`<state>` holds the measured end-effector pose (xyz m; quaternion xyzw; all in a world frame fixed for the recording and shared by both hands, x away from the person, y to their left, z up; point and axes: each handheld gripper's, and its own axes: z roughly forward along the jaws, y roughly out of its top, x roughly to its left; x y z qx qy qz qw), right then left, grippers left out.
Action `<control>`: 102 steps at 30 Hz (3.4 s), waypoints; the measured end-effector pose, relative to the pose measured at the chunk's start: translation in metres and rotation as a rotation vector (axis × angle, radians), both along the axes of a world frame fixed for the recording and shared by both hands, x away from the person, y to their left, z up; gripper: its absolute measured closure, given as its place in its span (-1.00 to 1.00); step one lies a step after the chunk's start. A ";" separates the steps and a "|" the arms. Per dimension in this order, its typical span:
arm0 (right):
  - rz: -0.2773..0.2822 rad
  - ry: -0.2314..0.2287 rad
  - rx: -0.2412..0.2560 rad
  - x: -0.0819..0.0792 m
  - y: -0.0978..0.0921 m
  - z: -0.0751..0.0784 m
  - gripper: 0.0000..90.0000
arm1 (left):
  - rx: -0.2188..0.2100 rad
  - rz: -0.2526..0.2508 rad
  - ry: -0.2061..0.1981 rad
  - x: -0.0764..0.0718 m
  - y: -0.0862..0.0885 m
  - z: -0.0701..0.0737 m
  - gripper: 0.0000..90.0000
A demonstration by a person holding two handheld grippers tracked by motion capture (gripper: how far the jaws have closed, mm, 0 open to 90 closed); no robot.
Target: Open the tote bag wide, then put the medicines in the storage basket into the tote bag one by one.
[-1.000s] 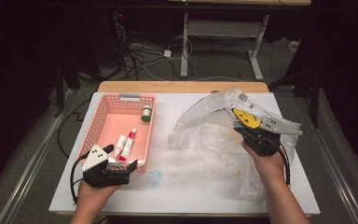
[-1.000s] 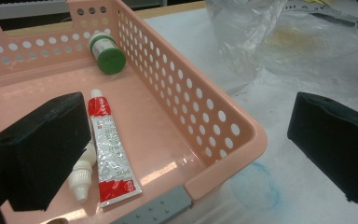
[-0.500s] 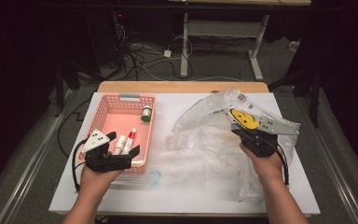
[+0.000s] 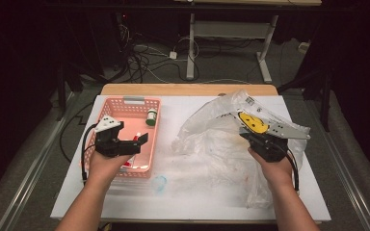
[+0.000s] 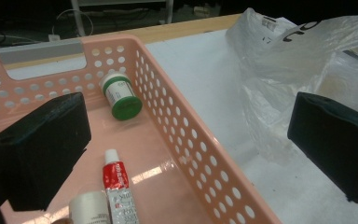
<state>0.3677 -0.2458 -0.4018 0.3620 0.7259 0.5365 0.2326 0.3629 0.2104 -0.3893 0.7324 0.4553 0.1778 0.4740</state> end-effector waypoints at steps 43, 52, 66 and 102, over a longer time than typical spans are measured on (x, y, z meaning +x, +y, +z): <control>0.005 0.003 0.003 0.000 0.000 -0.001 1.00 | 0.211 0.001 0.447 0.097 0.002 -0.046 -0.32; 0.003 0.014 0.017 0.003 0.001 -0.002 1.00 | 0.287 0.007 0.513 0.102 -0.003 -0.056 -0.04; 0.007 0.013 0.018 0.006 0.002 -0.002 1.00 | 0.325 -0.010 0.565 0.104 -0.006 -0.063 0.33; 0.019 0.009 0.016 0.002 0.004 -0.002 1.00 | 0.424 -0.076 0.575 0.096 -0.036 -0.063 0.43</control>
